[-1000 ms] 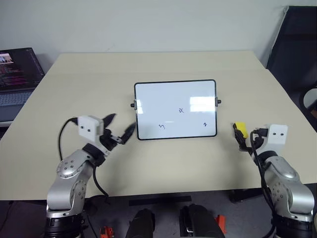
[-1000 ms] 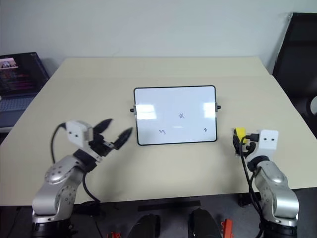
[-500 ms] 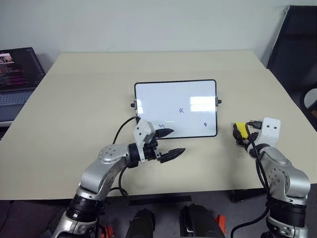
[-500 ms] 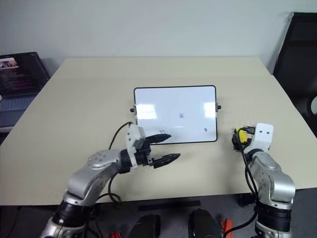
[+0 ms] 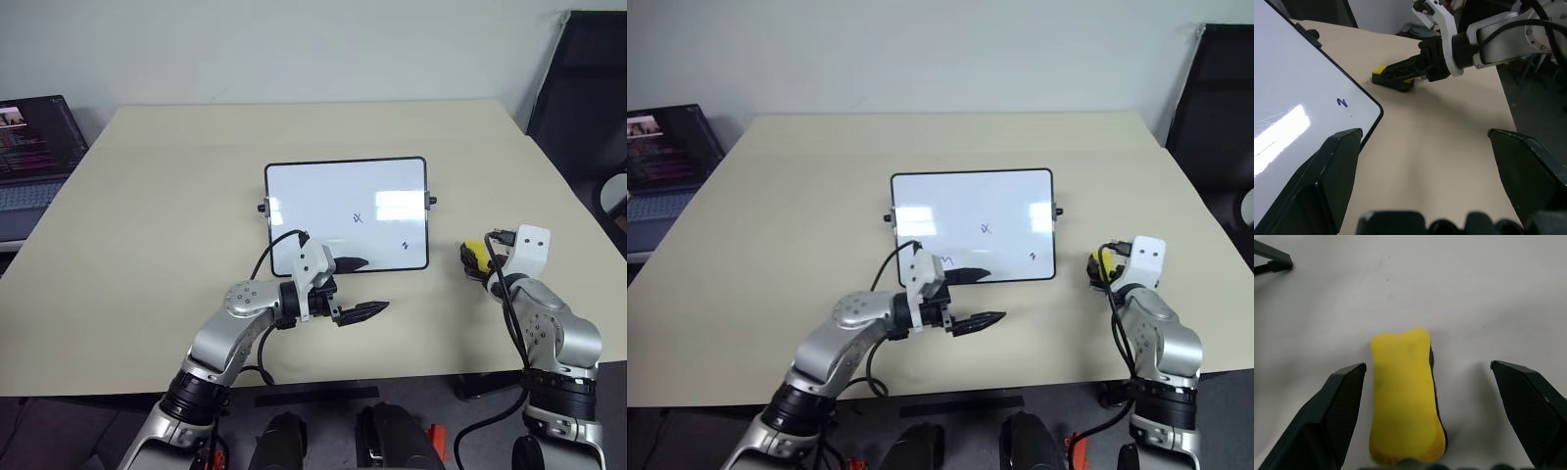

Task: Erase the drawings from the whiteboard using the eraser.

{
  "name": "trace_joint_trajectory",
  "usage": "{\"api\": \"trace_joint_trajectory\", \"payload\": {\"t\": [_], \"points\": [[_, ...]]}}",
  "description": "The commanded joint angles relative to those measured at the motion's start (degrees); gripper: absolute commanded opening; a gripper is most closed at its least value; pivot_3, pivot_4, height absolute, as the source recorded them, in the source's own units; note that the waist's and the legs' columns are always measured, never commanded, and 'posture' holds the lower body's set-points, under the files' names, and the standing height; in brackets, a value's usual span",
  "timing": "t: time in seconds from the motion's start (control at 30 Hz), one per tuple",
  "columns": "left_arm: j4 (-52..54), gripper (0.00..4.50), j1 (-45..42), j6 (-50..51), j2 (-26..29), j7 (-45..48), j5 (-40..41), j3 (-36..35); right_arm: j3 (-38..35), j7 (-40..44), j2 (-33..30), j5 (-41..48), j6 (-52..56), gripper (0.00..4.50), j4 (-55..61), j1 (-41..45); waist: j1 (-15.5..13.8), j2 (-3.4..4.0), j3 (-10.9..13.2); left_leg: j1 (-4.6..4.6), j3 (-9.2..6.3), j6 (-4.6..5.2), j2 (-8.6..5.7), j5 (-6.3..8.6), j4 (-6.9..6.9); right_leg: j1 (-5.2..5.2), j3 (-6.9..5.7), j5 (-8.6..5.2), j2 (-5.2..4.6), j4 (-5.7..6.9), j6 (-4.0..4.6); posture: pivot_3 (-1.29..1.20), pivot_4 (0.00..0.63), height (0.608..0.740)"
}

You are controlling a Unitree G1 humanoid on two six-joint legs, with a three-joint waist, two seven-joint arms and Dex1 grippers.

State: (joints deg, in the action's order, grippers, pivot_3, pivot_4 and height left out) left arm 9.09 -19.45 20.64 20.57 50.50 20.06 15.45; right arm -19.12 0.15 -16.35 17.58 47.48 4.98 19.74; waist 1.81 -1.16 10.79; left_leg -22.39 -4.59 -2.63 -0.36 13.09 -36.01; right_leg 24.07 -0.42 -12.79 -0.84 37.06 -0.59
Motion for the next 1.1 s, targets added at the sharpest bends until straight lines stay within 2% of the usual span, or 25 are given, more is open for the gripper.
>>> {"api": "trace_joint_trajectory", "payload": {"t": [0.03,0.37,1.07,1.1], "points": [[1.4,4.50,-0.1,-1.4,-0.2,-0.5,-0.2,-1.0,-1.3,0.4,-1.0,0.0,-1.9,4.48,-0.9,1.8,0.0,0.00,0.0,0.00,0.00,0.00,0.00,0.00,0.00,0.00,0.00,0.00,0.00,0.00,0.00,0.00,0.150,0.740],[1.9,4.50,0.1,-1.5,0.3,-1.7,-0.2,-2.3,-1.1,-0.1,0.3,0.1,-1.8,4.48,-2.2,2.6,0.0,0.00,0.0,0.02,0.00,0.01,0.00,-0.01,-0.02,-0.01,0.01,0.01,0.00,0.04,-0.01,0.00,0.150,0.740],[1.4,4.50,0.2,-2.2,0.0,-2.9,-1.0,-3.0,-3.9,-5.8,4.1,2.3,7.6,4.48,5.7,3.4,0.0,0.02,0.0,0.02,0.00,0.01,0.01,-0.01,-0.02,-0.01,0.01,0.02,0.00,0.06,-0.01,0.00,0.150,0.740],[1.4,4.50,0.2,-2.2,0.0,-3.0,-1.1,-3.1,-3.9,-5.8,4.2,2.4,7.7,4.31,5.8,3.3,0.0,0.01,0.0,0.02,0.00,0.01,0.00,-0.01,-0.02,-0.01,0.01,0.02,0.00,0.05,0.00,0.00,0.150,0.740]]}}
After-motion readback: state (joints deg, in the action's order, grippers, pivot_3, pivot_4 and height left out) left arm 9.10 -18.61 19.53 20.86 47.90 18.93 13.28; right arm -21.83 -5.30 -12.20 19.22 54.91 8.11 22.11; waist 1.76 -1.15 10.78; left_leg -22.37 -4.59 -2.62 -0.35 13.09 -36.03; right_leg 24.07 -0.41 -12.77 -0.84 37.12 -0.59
